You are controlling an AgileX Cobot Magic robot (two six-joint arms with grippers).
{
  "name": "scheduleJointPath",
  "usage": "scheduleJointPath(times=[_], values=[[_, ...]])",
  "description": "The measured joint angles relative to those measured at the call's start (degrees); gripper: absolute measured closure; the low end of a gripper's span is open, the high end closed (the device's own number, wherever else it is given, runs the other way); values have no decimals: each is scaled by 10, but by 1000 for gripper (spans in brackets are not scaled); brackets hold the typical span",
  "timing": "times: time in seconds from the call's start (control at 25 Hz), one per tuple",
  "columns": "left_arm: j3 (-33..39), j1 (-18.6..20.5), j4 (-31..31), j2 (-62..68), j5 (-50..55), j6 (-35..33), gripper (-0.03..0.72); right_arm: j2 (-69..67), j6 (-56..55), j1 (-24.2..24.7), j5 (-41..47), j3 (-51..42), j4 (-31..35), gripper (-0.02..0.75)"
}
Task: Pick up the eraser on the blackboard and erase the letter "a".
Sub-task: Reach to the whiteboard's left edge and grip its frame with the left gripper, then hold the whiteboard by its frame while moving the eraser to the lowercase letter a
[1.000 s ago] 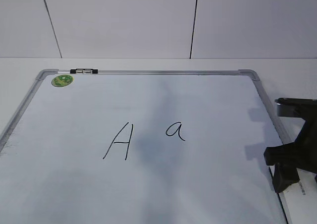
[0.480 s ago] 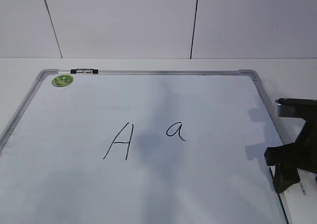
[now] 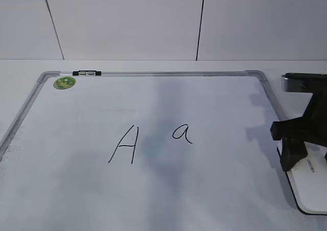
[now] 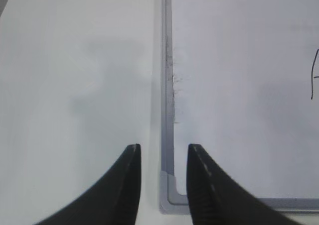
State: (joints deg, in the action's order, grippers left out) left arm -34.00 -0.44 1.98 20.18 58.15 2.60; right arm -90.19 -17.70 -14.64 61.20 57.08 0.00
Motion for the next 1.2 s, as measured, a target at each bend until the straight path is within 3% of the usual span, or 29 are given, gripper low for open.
scheduleJointPath(times=[0.24, 0.6, 1.2], values=[[-45, 0, -1, 85, -30, 0, 449, 0, 14, 0, 30, 24, 14, 177], [-110, 0, 1, 313, -48, 0, 449, 0, 39, 0, 48, 36, 39, 178], [-278, 0, 5, 662, -59, 0, 449, 0, 75, 0, 65, 38, 69, 178]])
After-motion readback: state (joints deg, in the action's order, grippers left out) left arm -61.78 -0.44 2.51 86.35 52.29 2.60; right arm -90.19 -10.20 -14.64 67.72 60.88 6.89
